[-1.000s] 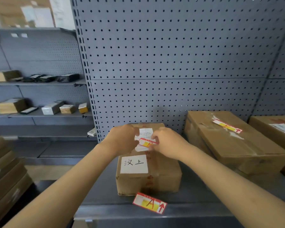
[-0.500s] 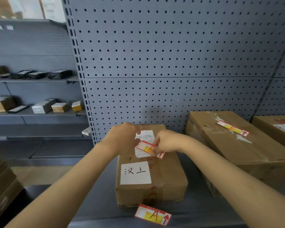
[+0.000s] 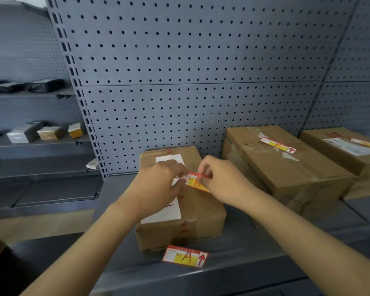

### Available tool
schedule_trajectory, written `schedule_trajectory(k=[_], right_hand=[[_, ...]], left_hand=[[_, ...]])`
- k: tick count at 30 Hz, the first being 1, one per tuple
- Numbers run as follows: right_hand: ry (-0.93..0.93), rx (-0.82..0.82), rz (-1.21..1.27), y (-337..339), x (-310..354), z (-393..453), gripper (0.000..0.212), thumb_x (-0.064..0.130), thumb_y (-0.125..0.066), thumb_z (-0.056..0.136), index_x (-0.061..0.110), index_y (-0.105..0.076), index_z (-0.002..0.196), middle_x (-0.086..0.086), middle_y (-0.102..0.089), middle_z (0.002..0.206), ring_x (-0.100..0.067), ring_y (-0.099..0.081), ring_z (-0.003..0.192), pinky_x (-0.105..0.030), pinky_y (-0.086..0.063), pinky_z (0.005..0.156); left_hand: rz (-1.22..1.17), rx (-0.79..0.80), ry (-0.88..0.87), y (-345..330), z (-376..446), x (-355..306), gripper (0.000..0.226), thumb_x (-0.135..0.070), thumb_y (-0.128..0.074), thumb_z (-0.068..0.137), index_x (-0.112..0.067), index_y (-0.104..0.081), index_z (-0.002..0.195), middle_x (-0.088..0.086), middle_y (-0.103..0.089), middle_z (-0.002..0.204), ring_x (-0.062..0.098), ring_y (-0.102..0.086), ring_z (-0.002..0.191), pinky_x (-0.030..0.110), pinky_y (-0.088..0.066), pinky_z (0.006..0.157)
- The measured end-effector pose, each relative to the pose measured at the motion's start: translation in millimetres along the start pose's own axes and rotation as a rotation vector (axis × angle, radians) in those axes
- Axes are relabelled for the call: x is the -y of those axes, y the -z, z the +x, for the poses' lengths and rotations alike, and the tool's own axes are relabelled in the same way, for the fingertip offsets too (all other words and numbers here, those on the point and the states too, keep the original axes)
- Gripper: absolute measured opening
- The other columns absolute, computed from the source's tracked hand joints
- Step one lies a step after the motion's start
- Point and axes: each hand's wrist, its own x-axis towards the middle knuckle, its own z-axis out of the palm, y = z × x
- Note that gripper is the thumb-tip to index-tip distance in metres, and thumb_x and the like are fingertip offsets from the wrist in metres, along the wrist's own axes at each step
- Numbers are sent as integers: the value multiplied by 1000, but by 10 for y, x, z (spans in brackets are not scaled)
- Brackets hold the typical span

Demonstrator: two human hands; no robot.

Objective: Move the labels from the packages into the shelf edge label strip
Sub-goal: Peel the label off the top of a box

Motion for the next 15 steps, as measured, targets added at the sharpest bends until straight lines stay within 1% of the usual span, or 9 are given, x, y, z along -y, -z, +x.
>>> schedule_trajectory(k=[2, 4, 6, 8, 10, 12, 15], right_hand=[[2, -25, 13, 80, -85, -199, 6, 20, -60, 89, 23, -56, 92, 8, -62, 86, -7, -59, 78, -32, -54, 67], [7, -44, 17, 166, -200, -379, 9, 20, -62, 88, 24, -56, 94, 8, -64, 87, -8, -60, 79, -35, -55, 69], [8, -41, 13, 254, -334, -540, 15, 21, -63, 88, 25, -58, 101, 10, -65, 88, -9, -61, 82, -37, -55, 73], [-1, -28, 34, 359, -491, -685, 22, 20, -63, 88, 25, -61, 109, 9, -67, 91, -10, -62, 85, -36, -55, 76], [-12, -25, 57, 474, -682, -829, 21, 18, -61, 89, 26, -64, 108, 8, -68, 90, -9, -62, 85, -35, -55, 76], [-14, -47, 53, 574, -921, -983, 18, 19, -60, 89, 29, -65, 103, 10, -67, 88, -10, -62, 83, -38, -54, 76], [-2, -81, 60, 690, -1316, -1229, 14, 23, -57, 90, 32, -63, 100, 10, -69, 90, -11, -63, 82, -42, -55, 72]], left_hand=[[-30, -16, -49, -11, -41, -170, 22, -30, -50, 94, -28, -61, 113, -9, -63, 112, 12, -59, 97, 33, -52, 79], [-42, -40, -100, -31, -59, -358, 22, -28, -51, 94, -27, -61, 113, -7, -64, 112, 14, -59, 98, 34, -52, 80], [-42, -69, -131, -68, -53, -557, 21, -27, -52, 93, -26, -62, 111, -6, -65, 109, 15, -61, 95, 33, -52, 78], [-55, -79, -142, -141, -43, -755, 20, -27, -53, 93, -25, -63, 110, -5, -65, 107, 15, -61, 92, 33, -52, 76], [-67, -86, -151, -255, -42, -956, 21, -30, -50, 91, -27, -63, 107, -6, -65, 104, 15, -62, 89, 35, -54, 73], [-73, -101, -131, -383, -46, -1172, 26, -37, -42, 87, -31, -60, 103, -9, -64, 102, 14, -63, 87, 38, -55, 68], [-120, -135, -84, -579, -35, -1559, 27, -38, -39, 85, -30, -60, 101, -9, -62, 100, 13, -63, 84, 36, -55, 64]])
